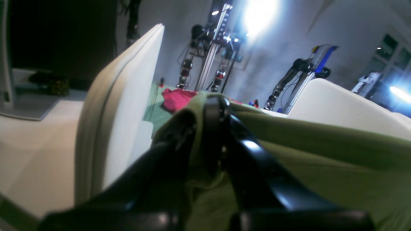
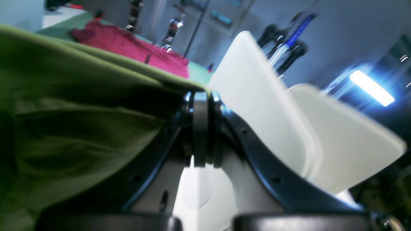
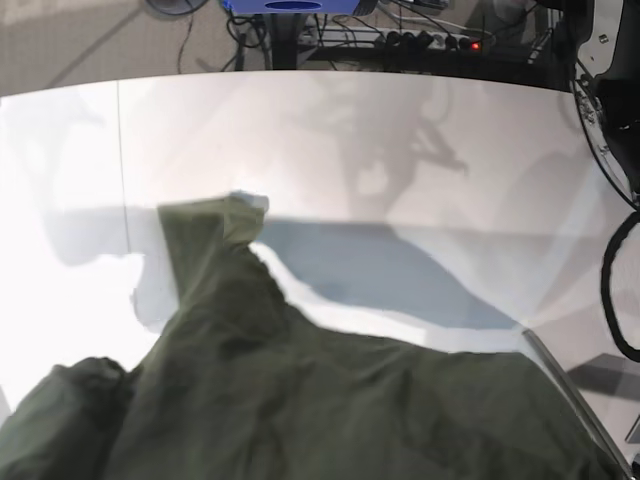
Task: Layout the t-shirt on the table in an organized manner, then fold the t-shirt properly
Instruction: 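Lift the green shirt high with both grippers and shake it out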
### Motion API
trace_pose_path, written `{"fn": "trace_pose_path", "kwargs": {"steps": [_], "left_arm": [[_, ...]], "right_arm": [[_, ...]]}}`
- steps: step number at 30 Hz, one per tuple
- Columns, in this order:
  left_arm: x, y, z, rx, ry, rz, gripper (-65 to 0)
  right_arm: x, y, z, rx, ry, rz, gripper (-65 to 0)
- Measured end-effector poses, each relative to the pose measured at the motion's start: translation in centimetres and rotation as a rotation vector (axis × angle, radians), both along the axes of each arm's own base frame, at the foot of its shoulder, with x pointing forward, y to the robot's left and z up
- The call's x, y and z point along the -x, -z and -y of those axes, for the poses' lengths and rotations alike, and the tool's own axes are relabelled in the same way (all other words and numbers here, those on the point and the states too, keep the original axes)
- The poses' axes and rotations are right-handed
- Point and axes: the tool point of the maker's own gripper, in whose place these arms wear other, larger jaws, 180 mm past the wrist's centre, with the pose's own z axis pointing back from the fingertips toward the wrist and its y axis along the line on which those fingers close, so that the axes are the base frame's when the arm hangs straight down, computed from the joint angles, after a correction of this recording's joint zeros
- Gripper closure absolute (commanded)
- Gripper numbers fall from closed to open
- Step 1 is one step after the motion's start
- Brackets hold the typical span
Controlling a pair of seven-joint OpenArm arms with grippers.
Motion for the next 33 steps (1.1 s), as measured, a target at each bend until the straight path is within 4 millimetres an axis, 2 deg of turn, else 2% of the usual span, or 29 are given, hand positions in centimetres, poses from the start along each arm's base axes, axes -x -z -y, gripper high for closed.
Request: {"fn": "trace_pose_path", "kwargs": {"steps": [2,3,6,11,16,19,24,26,28,30,31,33], "left_arm": [[-0.1,1.6,0.6,0.027,0.008,-0.027,0.0],[-0.1,2.8,0.9,0.042,0.014,-0.052,0.0],[0.4,5.4,1.8,0.06,0.03,-0.115,0.0],[1.4,4.6,2.5,0.037,0.042,-0.077,0.0],[1.1,7.1,3.6,0.1,0.052,-0.126,0.0],[0.3,8.5,3.8,0.162,0.053,-0.146,0.0],[-2.5,15.0,3.0,0.3,0.013,-0.307,0.0],[-3.9,16.4,2.9,0.317,-0.02,-0.348,0.0],[-5.2,16.6,3.7,0.296,-0.019,-0.363,0.0],[-6.7,15.6,4.2,0.252,-0.02,-0.365,0.0],[-7.4,14.6,4.6,0.233,-0.017,-0.357,0.0],[-8.5,11.3,5.8,0.226,0.023,-0.286,0.0]], "right_arm": [[0.1,0.0,0.0,0.003,0.001,0.002,-0.6],[0.2,0.7,0.2,0.006,0.009,-0.017,-0.6],[1.0,4.4,1.3,0.012,0.043,-0.119,-0.6],[3.3,9.1,3.2,-0.015,0.098,-0.226,-0.6],[3.5,10.8,3.5,-0.025,0.101,-0.271,-0.6],[1.5,13.0,3.1,-0.062,0.078,-0.339,-0.6],[-3.4,17.2,2.2,-0.196,-0.013,-0.433,-0.6],[-5.9,18.4,1.2,-0.241,-0.072,-0.438,-0.6],[-8.1,19.5,0.6,-0.279,-0.099,-0.451,-0.6],[-10.2,19.5,0.4,-0.309,-0.113,-0.449,-0.6],[-11.3,18.7,0.2,-0.319,-0.122,-0.431,-0.6],[-12.8,15.5,-0.2,-0.315,-0.153,-0.357,-0.6]]}}
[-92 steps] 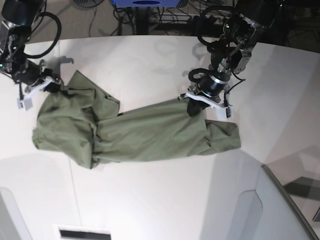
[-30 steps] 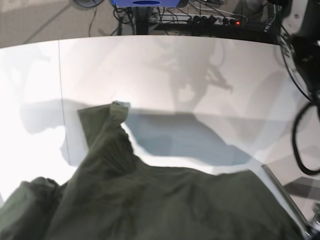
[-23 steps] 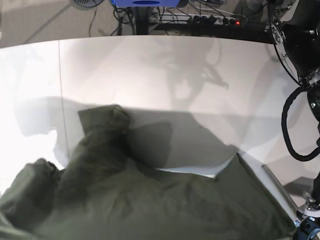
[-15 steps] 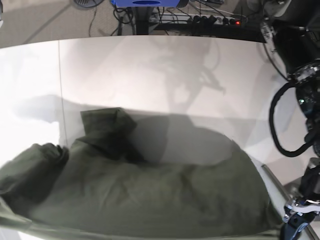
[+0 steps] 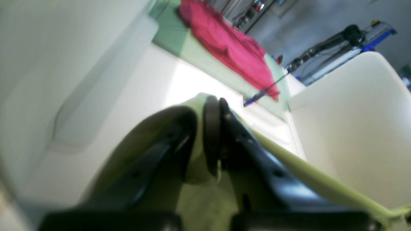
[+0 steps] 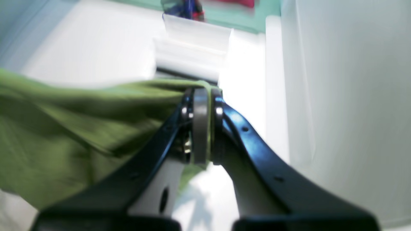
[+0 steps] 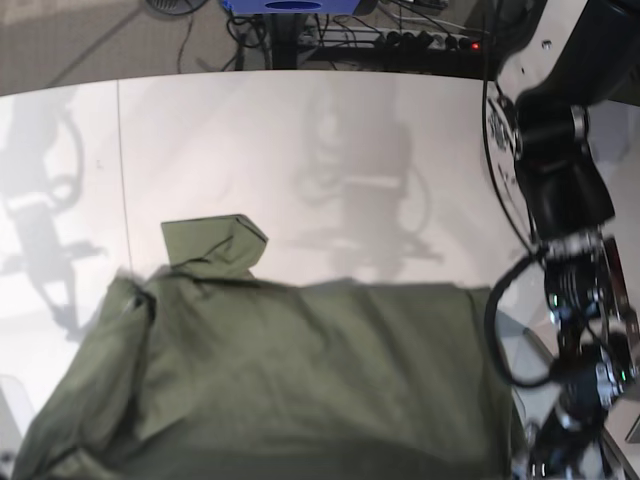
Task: Layout the t-shirt on the table in an organized manner, then fold the t-shirt properly
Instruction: 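Lift the green shirt high with both grippers and shake it out, then lay the shirt flat on the table and release both grippers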
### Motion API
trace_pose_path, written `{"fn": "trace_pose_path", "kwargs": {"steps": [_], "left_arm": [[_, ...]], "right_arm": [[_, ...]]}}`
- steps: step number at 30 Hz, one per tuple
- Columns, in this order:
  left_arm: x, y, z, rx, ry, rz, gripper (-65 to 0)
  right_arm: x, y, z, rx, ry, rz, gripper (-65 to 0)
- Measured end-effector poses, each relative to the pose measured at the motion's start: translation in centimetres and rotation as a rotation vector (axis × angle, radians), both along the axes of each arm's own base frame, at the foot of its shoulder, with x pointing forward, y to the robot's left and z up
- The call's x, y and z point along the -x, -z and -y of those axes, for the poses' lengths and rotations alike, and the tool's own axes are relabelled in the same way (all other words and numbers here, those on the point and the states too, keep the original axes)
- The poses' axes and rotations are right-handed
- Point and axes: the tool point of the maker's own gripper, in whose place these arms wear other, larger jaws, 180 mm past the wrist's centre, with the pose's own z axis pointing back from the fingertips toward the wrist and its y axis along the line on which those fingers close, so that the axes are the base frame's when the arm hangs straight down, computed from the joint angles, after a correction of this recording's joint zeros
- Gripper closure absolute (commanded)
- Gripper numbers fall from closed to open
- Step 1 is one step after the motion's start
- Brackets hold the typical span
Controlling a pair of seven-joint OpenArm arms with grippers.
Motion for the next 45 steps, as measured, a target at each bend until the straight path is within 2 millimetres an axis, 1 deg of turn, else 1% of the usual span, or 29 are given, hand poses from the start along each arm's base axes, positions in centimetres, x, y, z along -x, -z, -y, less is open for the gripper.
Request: {"fn": "trace_pose_path", "kwargs": {"steps": [1,2,3,4,5,7,8,10,11,12,13,14,16,17,18,20,22,23,25,27,29,30,32,34,36,38,40,43,45], "left_arm": [[-0.4,-1.8,0.2,0.012,0.0,0.043,0.0],[-0.6,-4.0,0.0,0.021,-0.014,0.098,0.0],[-0.6,-6.3,-0.3,0.026,-0.027,0.153,0.0],[-0.4,-8.0,-0.5,0.031,-0.031,0.191,0.0],[-0.1,-9.7,-0.8,0.035,-0.038,0.233,0.0],[0.5,-11.9,-1.2,0.039,-0.045,0.292,0.0],[0.8,-12.0,-1.4,0.044,-0.052,0.299,0.0],[1.6,-10.8,-1.5,0.095,-0.041,0.292,0.0],[2.0,-9.8,-1.1,0.137,-0.018,0.285,0.0],[2.5,-8.6,-0.7,0.16,0.0,0.265,0.0],[3.0,-7.2,-0.5,0.177,0.012,0.241,0.0],[3.6,-6.1,-0.5,0.178,0.012,0.226,0.0],[5.0,-3.1,-0.7,0.148,-0.005,0.169,0.0],[5.7,-1.5,-0.7,0.136,-0.014,0.138,0.0],[6.4,0.5,-0.3,0.122,-0.009,0.092,0.0],[7.9,4.7,-0.1,0.108,-0.009,-0.013,0.0],[9.2,8.1,-0.9,0.077,-0.041,-0.101,0.0],[9.9,9.3,-1.0,0.074,-0.047,-0.133,0.0],[11.1,11.6,-0.2,0.052,-0.025,-0.187,0.0],[12.3,14.2,0.7,-0.027,0.015,-0.271,0.0],[13.6,16.4,1.8,-0.065,0.049,-0.334,0.0],[14.3,17.4,2.3,-0.074,0.066,-0.36,0.0],[15.4,19.0,2.8,-0.098,0.082,-0.407,0.0],[16.5,20.9,2.3,-0.129,0.071,-0.459,0.0],[17.7,23.1,1.5,-0.163,0.059,-0.525,0.0],[18.7,24.8,0.8,-0.207,0.046,-0.582,0.0],[19.5,26.1,0.2,-0.256,0.038,-0.625,0.0],[20.3,27.7,-1.2,-0.354,0.016,-0.685,0.0],[20.9,28.4,-1.7,-0.392,0.008,-0.715,0.0]], "right_arm": [[-0.4,-2.0,0.1,0.007,-0.006,0.041,-0.5],[-0.7,-4.5,0.6,0.017,0.005,0.089,-0.5],[-0.7,-7.1,1.1,0.035,0.02,0.139,-0.5],[-0.5,-9.4,1.3,0.056,0.02,0.188,-0.5],[0.0,-11.7,1.3,0.082,0.02,0.24,-0.6],[1.8,-15.6,1.2,0.158,0.013,0.325,-0.6],[2.7,-16.9,1.3,0.213,0.024,0.342,-0.6],[4.5,-19.2,0.8,0.289,0.026,0.379,-0.6],[5.4,-19.5,0.7,0.318,0.033,0.39,-0.6],[6.1,-19.0,0.7,0.312,0.038,0.391,-0.6],[6.7,-17.2,0.8,0.305,0.042,0.363,-0.6],[6.9,-14.6,1.3,0.308,0.059,0.297,-0.6],[7.2,-7.7,1.3,0.263,0.075,0.146,-0.6],[7.8,-4.5,1.0,0.237,0.069,0.083,-0.6],[8.7,-0.8,0.1,0.208,0.042,0.017,-0.6],[10.6,5.0,-0.6,0.125,0.046,-0.091,-0.6],[11.8,9.3,-1.5,0.053,0.057,-0.17,-0.5],[12.6,11.5,-2.2,0.021,0.048,-0.213,-0.5],[15.1,16.1,-3.4,-0.03,0.039,-0.321,-0.5],[17.0,19.4,-3.9,-0.071,0.057,-0.404,-0.5],[18.5,21.6,-4.2,-0.089,0.055,-0.467,-0.5],[19.0,22.3,-4.3,-0.106,0.056,-0.478,-0.5],[20.1,23.8,-4.5,-0.131,0.07,-0.515,-0.5],[22.0,25.8,-4.9,-0.149,0.071,-0.577,-0.5],[23.8,27.4,-4.8,-0.149,0.078,-0.636,-0.5],[24.6,28.2,-4.8,-0.155,0.083,-0.662,-0.5],[24.7,28.4,-4.8,-0.161,0.085,-0.663,-0.5],[25.0,28.6,-4.8,-0.164,0.085,-0.668,-0.3],[25.8,28.8,-4.8,-0.155,0.084,-0.682,-0.3]]}}
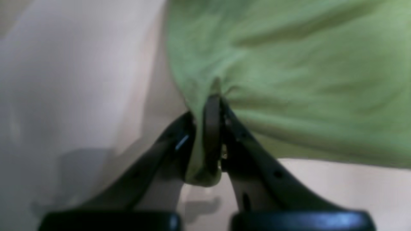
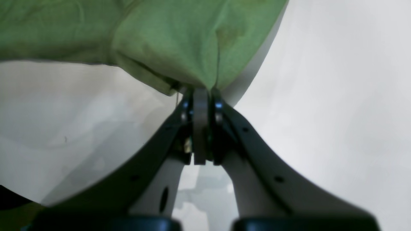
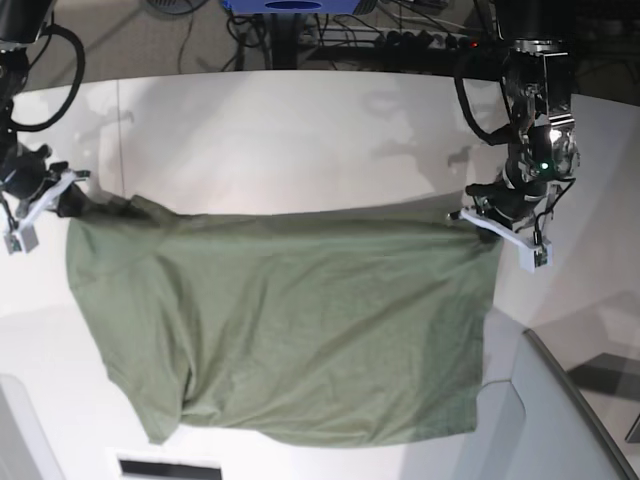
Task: Layout the t-shirt on the table in an organized manner, then fold the t-shirt properly
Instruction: 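Lay the shirt flat on the table and release both grippers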
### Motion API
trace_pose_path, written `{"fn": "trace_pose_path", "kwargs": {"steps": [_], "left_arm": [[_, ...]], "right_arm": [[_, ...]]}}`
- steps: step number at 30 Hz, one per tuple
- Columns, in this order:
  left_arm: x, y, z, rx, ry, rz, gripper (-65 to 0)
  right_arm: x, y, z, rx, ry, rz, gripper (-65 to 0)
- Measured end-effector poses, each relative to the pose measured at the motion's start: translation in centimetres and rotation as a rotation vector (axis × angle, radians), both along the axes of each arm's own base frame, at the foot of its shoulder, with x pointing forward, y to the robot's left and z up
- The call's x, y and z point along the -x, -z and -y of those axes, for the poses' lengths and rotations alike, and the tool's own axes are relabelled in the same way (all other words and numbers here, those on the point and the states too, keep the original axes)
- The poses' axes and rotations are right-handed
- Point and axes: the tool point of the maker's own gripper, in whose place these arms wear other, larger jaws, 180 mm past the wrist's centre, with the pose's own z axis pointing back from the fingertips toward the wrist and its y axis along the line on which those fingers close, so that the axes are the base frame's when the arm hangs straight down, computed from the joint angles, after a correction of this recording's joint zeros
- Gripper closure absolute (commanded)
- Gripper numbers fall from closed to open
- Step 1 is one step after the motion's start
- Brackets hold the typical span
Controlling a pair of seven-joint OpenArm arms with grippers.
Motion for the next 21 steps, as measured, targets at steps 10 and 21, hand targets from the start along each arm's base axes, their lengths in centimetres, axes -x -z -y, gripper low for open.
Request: {"fn": "trace_pose_path", "kwargs": {"steps": [10,21], "left_arm": [[1.3,1.9,2.1,-0.117,0.121,-0.039,0.0],[5.3,4.3,2.2,-0.12,0.133,-0.131,0.0]], "right_arm": [[2.0,-0.4,-2.6,-0.003,-0.055,-0.093,-0.5],[7.2,3.9,-4.7,-0.083,-0.028,-0.243,-0.9]]}}
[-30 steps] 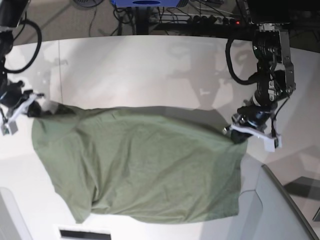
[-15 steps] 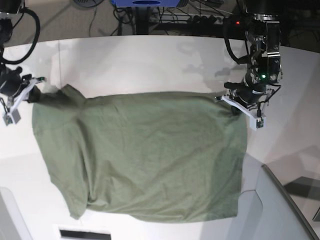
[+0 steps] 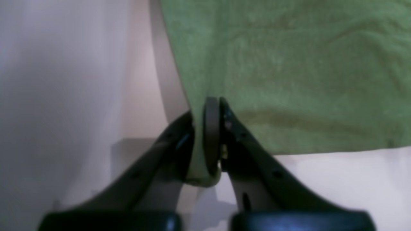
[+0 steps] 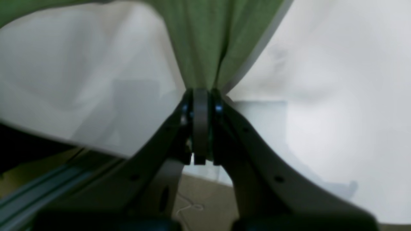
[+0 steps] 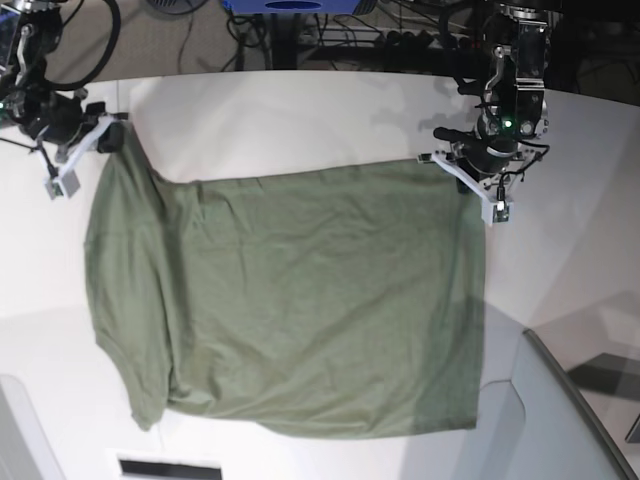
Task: Layout the t-shirt on the table in an organized manner, then fold the t-shirt properly
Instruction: 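Lay the shirt flat on the table and release both grippers, then grasp the shirt's collar-side edge with both grippers and pull it taut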
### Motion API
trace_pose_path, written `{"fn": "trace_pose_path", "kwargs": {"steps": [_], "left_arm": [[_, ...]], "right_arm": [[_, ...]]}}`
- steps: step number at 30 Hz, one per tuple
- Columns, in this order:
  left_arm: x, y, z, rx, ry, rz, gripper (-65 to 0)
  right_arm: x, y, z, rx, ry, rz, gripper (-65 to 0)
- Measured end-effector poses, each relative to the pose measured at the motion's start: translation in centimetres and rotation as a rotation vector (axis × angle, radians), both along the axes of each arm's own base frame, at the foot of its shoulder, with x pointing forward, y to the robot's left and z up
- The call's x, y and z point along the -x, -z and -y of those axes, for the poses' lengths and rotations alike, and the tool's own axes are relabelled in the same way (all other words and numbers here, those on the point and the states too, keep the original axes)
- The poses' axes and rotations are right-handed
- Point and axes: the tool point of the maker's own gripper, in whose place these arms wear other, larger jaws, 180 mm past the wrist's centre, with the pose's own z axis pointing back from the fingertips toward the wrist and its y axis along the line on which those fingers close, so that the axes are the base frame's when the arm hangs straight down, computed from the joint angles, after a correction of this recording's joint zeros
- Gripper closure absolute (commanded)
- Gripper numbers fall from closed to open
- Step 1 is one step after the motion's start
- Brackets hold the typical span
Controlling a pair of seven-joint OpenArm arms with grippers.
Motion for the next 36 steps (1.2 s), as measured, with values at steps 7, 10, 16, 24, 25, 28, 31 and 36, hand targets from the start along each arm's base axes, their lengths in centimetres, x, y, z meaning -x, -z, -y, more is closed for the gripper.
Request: {"fn": "trace_pose_path", "kwargs": {"steps": [7,10,16,24,25,28,31,36], "left_arm": [[0.0,-0.1,-0.4,-0.009,0.002,0.0,0.0],[-0.3,-0.7,-0.3,-0.009,0.006,0.015,-18.9],[0.5,-5.1,-3.2,-0.043,-0.075,0.119,-65.0],[-1.3,-8.9,-4.7,-0.063,-0.142,0.242,-42.6],[-2.3,-8.3,-2.9,-0.029,-0.107,0.241,-32.4],[-4.3,-6.1,1.9,0.057,-0.02,0.204,0.0],[-5.4,-3.8,3.5,0.083,-0.014,0.155,0.0],[-3.5,-0.8,3.5,0.092,-0.037,0.081,0.0]], "right_arm": [[-0.9,-1.4,4.4,0.048,0.132,0.081,-24.2],[-1.2,-2.7,6.6,0.111,0.126,0.099,-35.4],[-3.4,-6.1,7.3,0.172,0.088,0.203,-35.4],[-9.9,-8.0,8.3,0.137,0.108,0.304,-25.5],[-10.7,-7.4,7.9,0.113,0.103,0.291,-17.7],[-12.8,-5.4,6.2,0.068,0.048,0.256,0.0],[-14.5,-3.5,4.0,0.009,0.016,0.265,-1.8],[-15.4,-0.6,1.9,-0.061,0.021,0.238,-1.5]]}}
